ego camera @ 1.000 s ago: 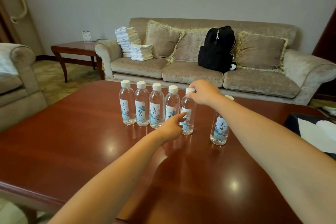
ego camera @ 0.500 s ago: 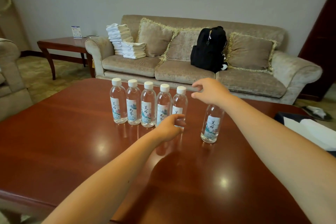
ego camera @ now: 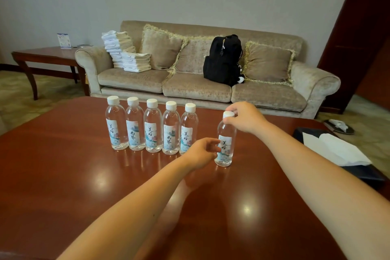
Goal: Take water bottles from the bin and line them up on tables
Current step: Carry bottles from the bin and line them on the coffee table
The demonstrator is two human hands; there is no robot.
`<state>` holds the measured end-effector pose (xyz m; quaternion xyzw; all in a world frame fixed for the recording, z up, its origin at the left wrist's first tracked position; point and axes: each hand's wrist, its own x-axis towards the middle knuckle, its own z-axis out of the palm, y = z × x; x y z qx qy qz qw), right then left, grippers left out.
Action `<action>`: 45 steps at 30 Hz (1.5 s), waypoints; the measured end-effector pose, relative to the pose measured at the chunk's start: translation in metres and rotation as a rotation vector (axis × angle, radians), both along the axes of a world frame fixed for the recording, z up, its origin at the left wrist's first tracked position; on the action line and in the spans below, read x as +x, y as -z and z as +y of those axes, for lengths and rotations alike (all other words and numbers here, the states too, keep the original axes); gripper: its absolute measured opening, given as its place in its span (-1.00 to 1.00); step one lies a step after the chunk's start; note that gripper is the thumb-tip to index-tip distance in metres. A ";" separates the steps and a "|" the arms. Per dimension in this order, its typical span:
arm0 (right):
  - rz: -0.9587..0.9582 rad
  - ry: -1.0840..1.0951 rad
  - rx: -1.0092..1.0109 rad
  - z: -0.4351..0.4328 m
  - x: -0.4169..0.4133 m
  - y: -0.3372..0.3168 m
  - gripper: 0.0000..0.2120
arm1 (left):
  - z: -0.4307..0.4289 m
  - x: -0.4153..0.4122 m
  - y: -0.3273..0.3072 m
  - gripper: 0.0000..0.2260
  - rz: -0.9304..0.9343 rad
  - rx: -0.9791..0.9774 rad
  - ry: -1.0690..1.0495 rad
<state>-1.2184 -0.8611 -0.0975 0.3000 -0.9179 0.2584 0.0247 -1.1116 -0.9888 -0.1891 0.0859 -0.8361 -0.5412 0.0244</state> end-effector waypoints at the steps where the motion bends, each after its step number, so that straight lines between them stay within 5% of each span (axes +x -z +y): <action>1: 0.012 -0.001 -0.005 -0.002 0.000 0.001 -0.92 | 0.000 0.000 0.000 -0.57 0.005 -0.002 -0.005; 26: 0.073 -0.048 0.018 -0.060 -0.005 0.005 -0.86 | -0.026 0.006 0.008 -0.47 0.021 -0.026 -0.069; 31: 0.002 -0.079 -0.064 -0.053 -0.006 0.005 -0.66 | -0.028 0.008 0.006 -0.47 0.050 -0.025 -0.066; 35: -0.035 -0.039 -0.322 -0.031 0.010 0.033 -0.51 | -0.034 0.026 0.019 -0.53 0.109 -0.038 -0.080; 38: 0.045 0.005 -0.336 -0.006 0.033 0.083 -0.58 | -0.041 0.046 0.046 -0.56 0.120 -0.182 -0.103; 45: -0.020 -0.008 0.045 0.020 0.080 0.160 -0.48 | -0.038 0.082 0.077 -0.54 0.105 -0.723 -0.082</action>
